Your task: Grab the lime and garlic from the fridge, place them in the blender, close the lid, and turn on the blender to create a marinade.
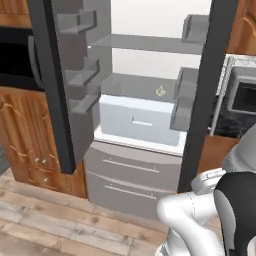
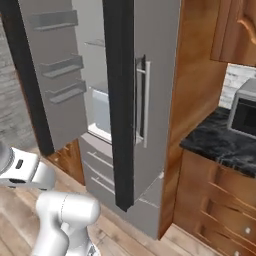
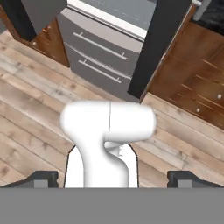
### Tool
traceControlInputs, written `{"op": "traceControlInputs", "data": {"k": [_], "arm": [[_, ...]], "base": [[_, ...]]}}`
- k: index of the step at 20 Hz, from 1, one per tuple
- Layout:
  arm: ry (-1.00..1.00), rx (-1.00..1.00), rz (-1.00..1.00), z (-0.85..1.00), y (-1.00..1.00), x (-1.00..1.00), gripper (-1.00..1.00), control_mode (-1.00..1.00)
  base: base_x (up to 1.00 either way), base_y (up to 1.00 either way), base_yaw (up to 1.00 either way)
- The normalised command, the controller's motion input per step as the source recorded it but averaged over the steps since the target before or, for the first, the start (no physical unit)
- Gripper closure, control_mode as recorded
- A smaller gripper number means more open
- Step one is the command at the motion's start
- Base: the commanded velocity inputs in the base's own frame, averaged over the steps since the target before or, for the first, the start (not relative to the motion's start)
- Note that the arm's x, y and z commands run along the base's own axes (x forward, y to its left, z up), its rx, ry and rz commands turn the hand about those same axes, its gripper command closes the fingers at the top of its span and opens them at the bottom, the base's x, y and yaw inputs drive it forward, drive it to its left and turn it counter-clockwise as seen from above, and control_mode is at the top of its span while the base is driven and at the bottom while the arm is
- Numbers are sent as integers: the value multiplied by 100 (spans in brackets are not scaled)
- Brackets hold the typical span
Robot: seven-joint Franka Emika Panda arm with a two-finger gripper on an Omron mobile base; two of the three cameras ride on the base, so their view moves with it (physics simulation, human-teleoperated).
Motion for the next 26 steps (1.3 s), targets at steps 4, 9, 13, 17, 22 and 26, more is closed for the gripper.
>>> {"op": "traceControlInputs", "data": {"k": [4,9,13,17,22,26], "arm": [[0,0,0,0,0,0,-100,100],[0,0,0,0,0,0,-100,100],[0,0,0,0,0,0,-100,100],[0,0,0,0,0,0,-100,100],[0,0,0,0,0,0,-100,100],[0,0,0,0,0,0,-100,100]], "base": [[49,100,-38],[53,69,-46],[54,40,-40],[55,15,-31],[56,23,-26],[61,54,-22]]}}
